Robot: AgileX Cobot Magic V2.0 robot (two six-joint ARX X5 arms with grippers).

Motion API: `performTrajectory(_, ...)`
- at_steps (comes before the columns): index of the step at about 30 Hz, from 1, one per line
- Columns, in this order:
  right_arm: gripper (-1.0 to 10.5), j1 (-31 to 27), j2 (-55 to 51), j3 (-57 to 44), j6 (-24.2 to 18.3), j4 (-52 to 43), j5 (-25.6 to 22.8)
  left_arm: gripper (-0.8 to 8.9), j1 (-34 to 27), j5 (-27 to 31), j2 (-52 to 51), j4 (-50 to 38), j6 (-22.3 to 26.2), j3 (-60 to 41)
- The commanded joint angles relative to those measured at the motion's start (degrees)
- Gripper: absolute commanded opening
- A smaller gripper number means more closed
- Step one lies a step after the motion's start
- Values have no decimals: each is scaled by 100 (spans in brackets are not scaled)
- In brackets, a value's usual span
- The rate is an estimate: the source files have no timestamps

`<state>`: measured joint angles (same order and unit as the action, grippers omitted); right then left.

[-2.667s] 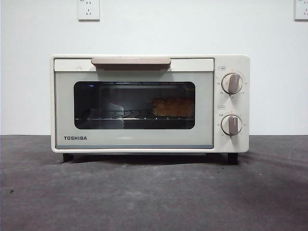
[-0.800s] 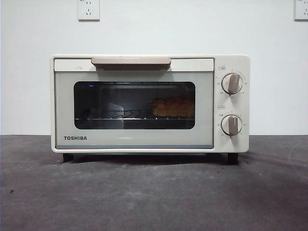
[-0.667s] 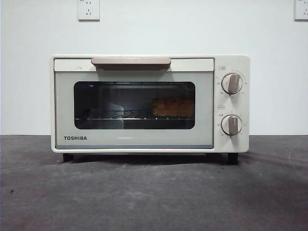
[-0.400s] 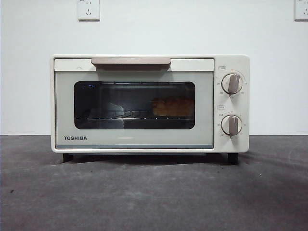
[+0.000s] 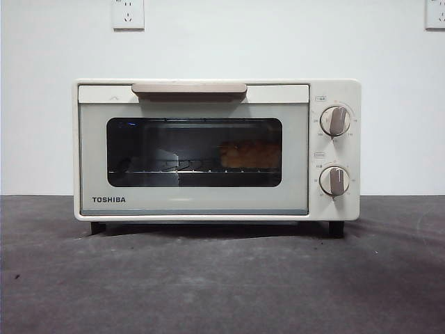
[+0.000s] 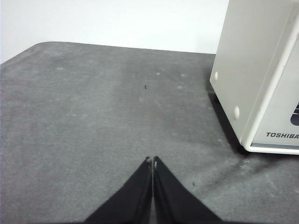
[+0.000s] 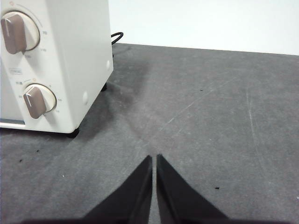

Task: The left arm flap open the oven, the right arm pick bread and place it into oven, the left arm flap close the oven

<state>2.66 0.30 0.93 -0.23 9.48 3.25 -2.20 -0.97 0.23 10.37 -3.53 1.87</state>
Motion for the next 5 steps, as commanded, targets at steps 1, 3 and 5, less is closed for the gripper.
performTrajectory(1,11,4,-9,-39,-44,-57,-7,9,-4,13,-4,35,74,-118)
performTrajectory(3,11,4,-9,-39,-44,-57,-4,9,-4,13,-4,33,74,-118)
performTrajectory(5,11,4,-9,-39,-44,-57,-4,9,-4,13,-4,35,74,-118)
